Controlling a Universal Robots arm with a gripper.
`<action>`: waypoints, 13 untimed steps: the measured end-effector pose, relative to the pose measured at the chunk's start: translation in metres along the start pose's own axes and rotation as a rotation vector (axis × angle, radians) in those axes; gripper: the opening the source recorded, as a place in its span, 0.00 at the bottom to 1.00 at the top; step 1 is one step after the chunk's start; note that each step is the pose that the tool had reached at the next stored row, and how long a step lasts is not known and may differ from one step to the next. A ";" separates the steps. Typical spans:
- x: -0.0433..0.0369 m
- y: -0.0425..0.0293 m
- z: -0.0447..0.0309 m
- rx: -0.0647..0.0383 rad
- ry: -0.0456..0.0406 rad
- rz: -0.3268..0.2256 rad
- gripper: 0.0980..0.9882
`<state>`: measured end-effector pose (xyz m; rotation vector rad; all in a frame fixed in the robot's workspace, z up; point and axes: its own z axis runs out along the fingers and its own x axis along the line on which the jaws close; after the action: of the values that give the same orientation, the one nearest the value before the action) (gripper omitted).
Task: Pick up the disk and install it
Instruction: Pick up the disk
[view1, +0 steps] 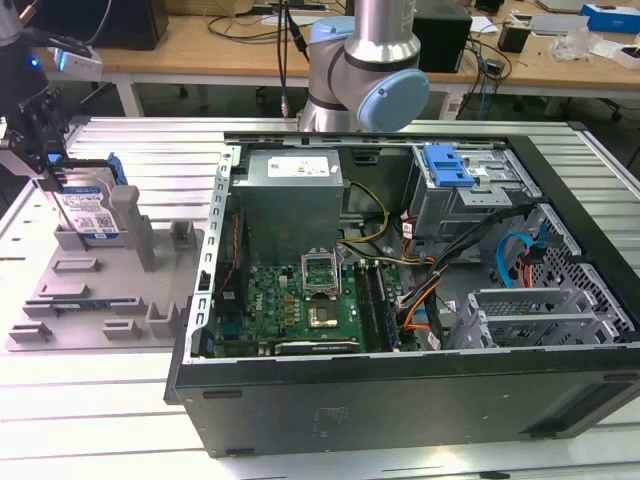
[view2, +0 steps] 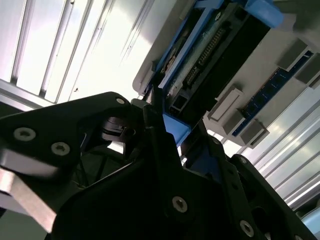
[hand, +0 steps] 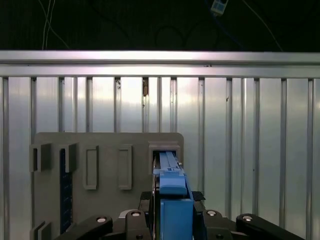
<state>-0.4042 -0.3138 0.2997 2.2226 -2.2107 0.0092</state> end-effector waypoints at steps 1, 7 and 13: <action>0.0000 0.0004 0.0005 0.000 -0.0002 0.000 0.33; 0.0000 0.0007 0.0018 0.000 -0.0002 0.000 0.30; 0.0000 0.0007 0.0019 0.000 -0.0002 0.000 0.30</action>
<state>-0.4049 -0.3138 0.2978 2.2228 -2.2109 0.0093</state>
